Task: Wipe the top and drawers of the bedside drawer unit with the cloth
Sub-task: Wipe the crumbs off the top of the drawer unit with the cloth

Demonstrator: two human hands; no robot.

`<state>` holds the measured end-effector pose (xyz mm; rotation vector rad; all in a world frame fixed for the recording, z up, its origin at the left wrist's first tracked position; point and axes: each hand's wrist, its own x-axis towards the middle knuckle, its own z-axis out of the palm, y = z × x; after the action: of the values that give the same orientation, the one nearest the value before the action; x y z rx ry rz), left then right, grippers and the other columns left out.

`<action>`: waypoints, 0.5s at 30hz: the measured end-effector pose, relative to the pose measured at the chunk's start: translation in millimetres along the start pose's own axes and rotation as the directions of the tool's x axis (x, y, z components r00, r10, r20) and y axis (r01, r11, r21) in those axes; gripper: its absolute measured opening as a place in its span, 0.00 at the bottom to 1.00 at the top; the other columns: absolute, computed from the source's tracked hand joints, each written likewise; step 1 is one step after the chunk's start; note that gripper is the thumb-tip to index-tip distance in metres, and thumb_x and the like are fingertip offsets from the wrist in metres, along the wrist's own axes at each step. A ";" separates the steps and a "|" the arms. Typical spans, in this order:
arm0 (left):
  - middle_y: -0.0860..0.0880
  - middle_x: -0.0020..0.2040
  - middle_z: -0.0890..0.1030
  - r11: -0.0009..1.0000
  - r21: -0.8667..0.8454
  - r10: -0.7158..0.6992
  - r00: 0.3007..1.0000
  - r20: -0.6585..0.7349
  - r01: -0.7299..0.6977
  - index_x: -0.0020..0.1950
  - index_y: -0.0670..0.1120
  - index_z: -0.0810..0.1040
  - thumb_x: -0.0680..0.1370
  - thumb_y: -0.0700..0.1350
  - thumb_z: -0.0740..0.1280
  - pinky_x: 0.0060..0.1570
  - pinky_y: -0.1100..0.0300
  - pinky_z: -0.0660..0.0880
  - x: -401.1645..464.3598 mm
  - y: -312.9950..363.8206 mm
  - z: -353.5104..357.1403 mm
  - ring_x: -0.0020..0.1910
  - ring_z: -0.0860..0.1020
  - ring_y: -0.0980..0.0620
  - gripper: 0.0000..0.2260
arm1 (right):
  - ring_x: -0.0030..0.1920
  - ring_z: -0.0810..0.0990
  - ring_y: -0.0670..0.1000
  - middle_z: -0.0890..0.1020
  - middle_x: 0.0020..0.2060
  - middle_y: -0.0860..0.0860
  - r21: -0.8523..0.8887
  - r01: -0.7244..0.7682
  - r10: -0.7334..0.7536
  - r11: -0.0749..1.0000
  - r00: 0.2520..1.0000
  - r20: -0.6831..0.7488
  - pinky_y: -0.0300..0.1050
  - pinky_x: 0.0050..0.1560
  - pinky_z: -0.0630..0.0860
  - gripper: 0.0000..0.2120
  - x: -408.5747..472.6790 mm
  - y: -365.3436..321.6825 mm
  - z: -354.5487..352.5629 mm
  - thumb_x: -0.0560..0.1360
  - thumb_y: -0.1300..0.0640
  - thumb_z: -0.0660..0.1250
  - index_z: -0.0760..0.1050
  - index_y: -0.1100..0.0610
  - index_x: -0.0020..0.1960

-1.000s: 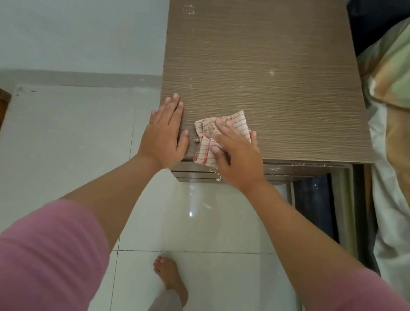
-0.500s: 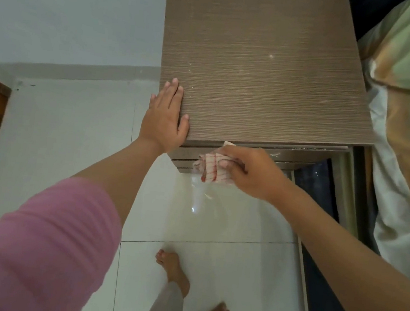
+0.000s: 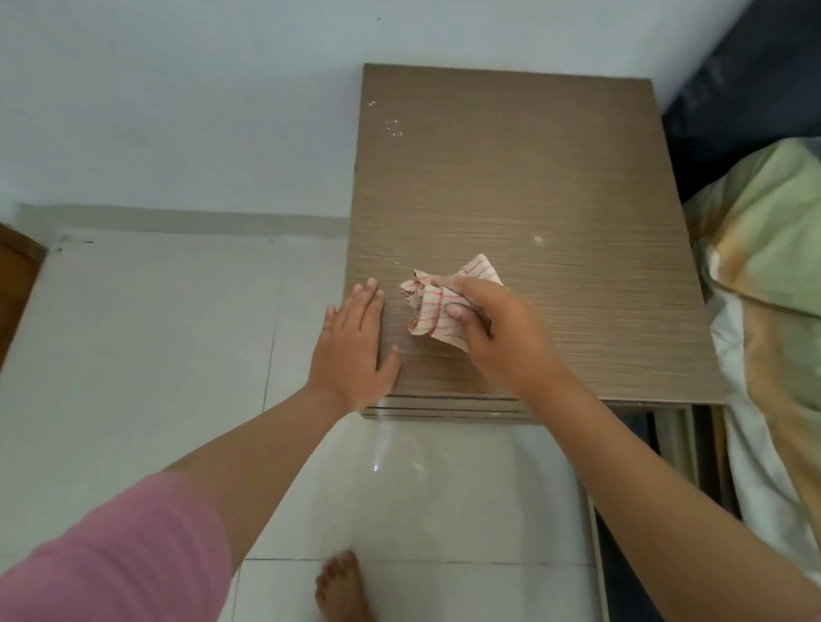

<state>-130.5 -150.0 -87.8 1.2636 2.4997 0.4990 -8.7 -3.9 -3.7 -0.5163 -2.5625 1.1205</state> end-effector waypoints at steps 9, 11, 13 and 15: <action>0.44 0.75 0.57 0.998 0.030 -0.053 0.995 -0.082 0.056 0.72 0.41 0.57 0.75 0.53 0.58 0.70 0.45 0.50 80.9 -12.8 -21.9 0.73 0.55 0.46 0.29 | 0.47 0.77 0.45 0.81 0.49 0.47 0.044 -0.143 0.149 0.989 0.957 -0.250 0.31 0.46 0.67 0.15 100.2 59.0 -0.9 0.77 0.63 0.59 0.76 0.56 0.62; 0.44 0.75 0.56 0.997 0.037 -0.063 0.993 -0.100 0.067 0.73 0.41 0.56 0.76 0.52 0.58 0.70 0.47 0.48 111.4 -12.0 -26.7 0.74 0.53 0.47 0.28 | 0.47 0.73 0.38 0.79 0.50 0.43 0.048 -0.175 0.181 0.983 0.944 -0.274 0.25 0.46 0.65 0.17 125.5 73.9 -6.7 0.77 0.64 0.59 0.75 0.54 0.63; 0.44 0.76 0.54 0.994 0.041 -0.096 0.991 -0.098 0.100 0.73 0.41 0.55 0.77 0.50 0.58 0.70 0.47 0.47 140.1 -9.7 -25.3 0.74 0.52 0.47 0.27 | 0.49 0.73 0.39 0.79 0.51 0.44 0.048 -0.208 0.213 0.977 0.934 -0.288 0.31 0.51 0.68 0.17 148.4 89.2 -11.3 0.77 0.63 0.59 0.75 0.54 0.63; 0.44 0.76 0.53 0.988 0.041 -0.143 0.985 -0.092 0.147 0.73 0.41 0.55 0.78 0.50 0.57 0.71 0.45 0.48 156.4 -7.2 -20.9 0.75 0.50 0.47 0.27 | 0.50 0.76 0.45 0.81 0.52 0.47 0.014 -0.226 0.220 0.974 0.930 -0.294 0.41 0.52 0.71 0.15 170.6 106.9 -15.6 0.78 0.61 0.58 0.75 0.54 0.62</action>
<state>-233.3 -30.1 -88.5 1.0871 2.6684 0.4726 -132.6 147.9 -52.2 -0.9264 -2.3003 1.0003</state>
